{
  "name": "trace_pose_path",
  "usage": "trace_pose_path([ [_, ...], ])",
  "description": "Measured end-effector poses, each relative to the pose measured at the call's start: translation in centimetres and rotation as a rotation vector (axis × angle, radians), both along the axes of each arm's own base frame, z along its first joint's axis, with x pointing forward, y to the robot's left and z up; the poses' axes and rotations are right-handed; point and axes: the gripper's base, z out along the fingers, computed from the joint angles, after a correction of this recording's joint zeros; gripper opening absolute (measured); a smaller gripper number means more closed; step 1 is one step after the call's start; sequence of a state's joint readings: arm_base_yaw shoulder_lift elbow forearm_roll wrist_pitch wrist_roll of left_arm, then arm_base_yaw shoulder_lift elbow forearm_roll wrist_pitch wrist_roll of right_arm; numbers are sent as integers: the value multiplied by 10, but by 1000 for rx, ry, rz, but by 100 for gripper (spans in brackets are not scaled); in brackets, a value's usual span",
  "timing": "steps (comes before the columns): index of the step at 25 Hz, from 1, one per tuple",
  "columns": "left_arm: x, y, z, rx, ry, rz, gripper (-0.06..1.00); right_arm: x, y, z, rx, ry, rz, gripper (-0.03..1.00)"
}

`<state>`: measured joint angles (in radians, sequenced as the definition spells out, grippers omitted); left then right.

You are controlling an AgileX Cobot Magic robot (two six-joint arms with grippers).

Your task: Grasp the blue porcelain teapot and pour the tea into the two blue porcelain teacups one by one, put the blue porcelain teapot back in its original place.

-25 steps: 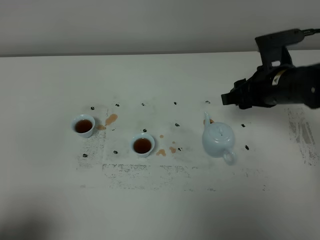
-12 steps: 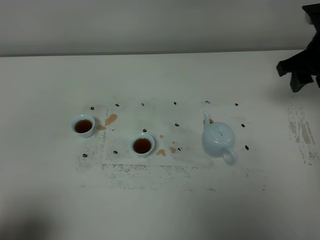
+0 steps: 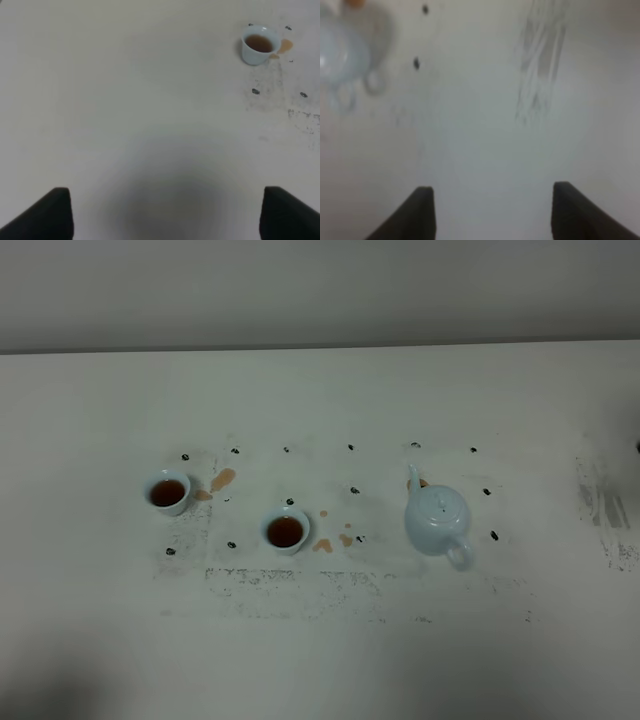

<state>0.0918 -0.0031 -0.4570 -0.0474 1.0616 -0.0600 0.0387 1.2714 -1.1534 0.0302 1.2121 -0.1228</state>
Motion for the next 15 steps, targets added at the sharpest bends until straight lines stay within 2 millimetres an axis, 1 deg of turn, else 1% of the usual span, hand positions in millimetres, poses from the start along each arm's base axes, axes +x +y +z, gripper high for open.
trace_pose_path([
  [1, 0, 0, 0, 0, 0, 0, 72, -19, -1, -1, 4, -7, -10, 49],
  [4, 0, 0, 0, 0, 0, 0, 72, -75, -3, -26, 14, 11, -44, 49],
  [6, 0, 0, 0, 0, 0, 0, 72, -109, -4, -35, 28, -64, -68, 49],
  [7, 0, 0, 0, 0, 0, 0, 72, -121, -5, -41, 35, -101, -80, 49],
  [10, 0, 0, 0, 0, 0, 0, 72, -162, -6, -52, 58, -259, -99, 49],
  [11, 0, 0, 0, 0, 0, 0, 72, -171, -7, -56, 63, -297, -102, 49],
  [13, 0, 0, 0, 0, 0, 0, 72, -191, -8, -57, 73, -395, -101, 49],
  [15, 0, 0, 0, 0, 0, 0, 72, -207, -8, -55, 82, -494, -99, 49],
])
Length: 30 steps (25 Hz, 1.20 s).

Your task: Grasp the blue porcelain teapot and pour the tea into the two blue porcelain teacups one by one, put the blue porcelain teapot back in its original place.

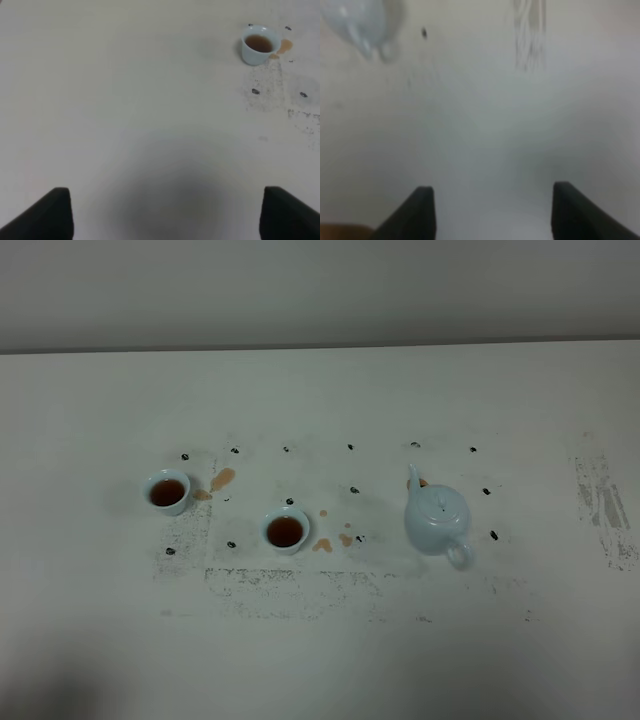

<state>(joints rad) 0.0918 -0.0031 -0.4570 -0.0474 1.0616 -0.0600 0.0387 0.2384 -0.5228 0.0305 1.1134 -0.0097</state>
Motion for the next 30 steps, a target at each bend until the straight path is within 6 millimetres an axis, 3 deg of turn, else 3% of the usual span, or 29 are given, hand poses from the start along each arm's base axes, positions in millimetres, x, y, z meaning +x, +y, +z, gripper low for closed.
trace_pose_path([
  [7, 0, 0, 0, 0, 0, 0, 72, -37, -1, 2, 9, -240, 0, 49],
  [30, 0, 0, 0, 0, 0, 0, 72, -38, -1, 2, 2, -248, 5, 49],
])
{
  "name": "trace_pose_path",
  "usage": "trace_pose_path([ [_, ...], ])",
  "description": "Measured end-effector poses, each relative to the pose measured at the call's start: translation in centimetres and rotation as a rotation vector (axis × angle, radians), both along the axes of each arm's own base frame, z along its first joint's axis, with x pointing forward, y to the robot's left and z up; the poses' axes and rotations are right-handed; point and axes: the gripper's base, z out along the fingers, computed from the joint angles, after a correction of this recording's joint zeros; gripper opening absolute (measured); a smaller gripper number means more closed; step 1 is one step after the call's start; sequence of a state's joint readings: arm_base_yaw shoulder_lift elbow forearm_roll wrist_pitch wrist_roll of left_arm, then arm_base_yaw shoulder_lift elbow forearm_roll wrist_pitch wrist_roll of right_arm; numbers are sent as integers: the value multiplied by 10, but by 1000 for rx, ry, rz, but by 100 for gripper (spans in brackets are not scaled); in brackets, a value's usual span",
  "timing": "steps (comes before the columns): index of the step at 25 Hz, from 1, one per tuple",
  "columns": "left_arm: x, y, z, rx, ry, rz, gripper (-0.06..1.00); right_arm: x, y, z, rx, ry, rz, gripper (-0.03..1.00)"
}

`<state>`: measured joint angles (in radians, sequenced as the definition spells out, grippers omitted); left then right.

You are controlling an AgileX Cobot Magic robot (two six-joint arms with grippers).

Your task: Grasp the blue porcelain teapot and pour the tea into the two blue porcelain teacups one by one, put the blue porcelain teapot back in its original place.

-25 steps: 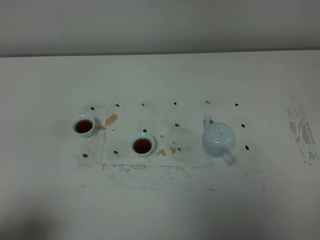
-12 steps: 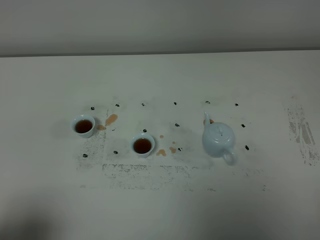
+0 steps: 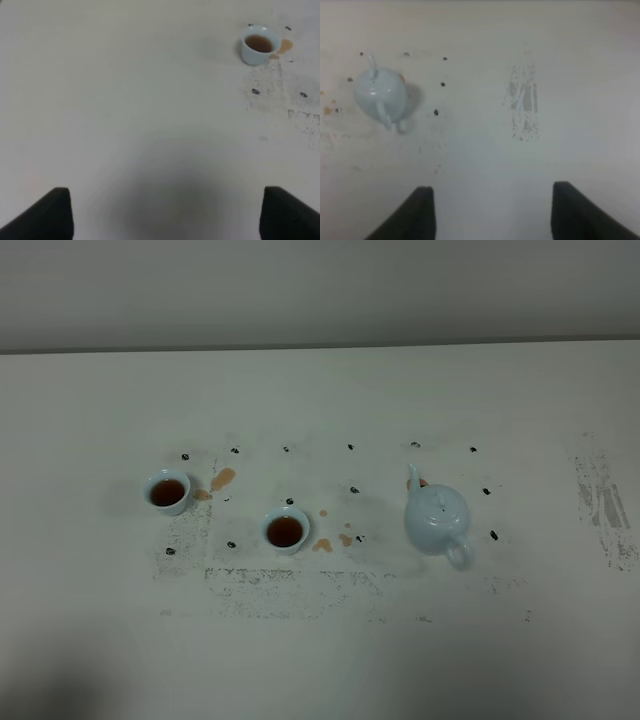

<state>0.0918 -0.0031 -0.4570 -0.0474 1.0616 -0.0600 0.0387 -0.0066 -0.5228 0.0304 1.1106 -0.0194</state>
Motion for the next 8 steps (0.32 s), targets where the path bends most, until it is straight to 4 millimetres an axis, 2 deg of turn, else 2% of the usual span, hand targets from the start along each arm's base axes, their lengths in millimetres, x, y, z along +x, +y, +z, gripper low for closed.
trace_pose_path([
  [8, 0, 0, 0, 0, 0, 0, 72, 0, 0, 0, 0, 0, 0, 49],
])
